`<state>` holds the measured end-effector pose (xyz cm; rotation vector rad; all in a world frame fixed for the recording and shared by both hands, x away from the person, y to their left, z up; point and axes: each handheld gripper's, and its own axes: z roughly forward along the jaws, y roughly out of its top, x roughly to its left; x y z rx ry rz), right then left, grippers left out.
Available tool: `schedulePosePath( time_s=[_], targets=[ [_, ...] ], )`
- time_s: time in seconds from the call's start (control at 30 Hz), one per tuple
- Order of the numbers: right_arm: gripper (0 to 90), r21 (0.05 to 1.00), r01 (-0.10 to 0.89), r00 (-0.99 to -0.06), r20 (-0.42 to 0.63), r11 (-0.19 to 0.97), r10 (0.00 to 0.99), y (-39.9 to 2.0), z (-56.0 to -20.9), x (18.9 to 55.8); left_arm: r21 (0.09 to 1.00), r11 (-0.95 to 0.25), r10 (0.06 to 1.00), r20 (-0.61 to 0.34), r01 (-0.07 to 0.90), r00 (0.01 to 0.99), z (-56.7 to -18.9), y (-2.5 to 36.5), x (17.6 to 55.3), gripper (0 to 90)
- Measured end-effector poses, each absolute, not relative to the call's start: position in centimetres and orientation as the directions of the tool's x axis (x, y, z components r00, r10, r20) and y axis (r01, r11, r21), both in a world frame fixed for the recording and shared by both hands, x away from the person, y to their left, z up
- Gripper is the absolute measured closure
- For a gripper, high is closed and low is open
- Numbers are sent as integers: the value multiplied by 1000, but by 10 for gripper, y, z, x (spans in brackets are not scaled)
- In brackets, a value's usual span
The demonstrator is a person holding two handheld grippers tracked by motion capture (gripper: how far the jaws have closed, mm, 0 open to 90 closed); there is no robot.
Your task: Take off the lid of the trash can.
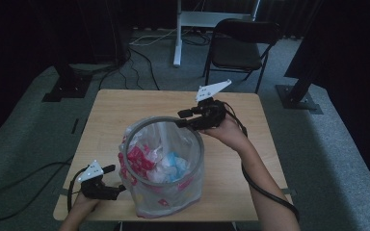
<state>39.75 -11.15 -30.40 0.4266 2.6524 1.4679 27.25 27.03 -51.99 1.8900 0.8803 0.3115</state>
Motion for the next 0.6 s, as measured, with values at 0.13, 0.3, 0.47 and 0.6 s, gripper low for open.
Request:
schedulePosePath(
  time_s=[0.13,0.3,0.47,0.6],
  targets=[
    [608,807,221,-948,48,547,314,-108,-308,400,865,-256,683,-153,431,714,-519,264,273,31],
    [771,788,227,-948,42,573,317,-107,-312,399,862,-273,665,-151,427,731,-519,256,275,31],
    [779,778,214,-945,12,590,327,-108,-311,396,862,-280,653,-152,423,742,-519,250,275,31],
    [789,770,218,-940,1,600,341,-112,-309,393,860,-290,644,-150,420,750,-519,245,275,31]
  ],
)
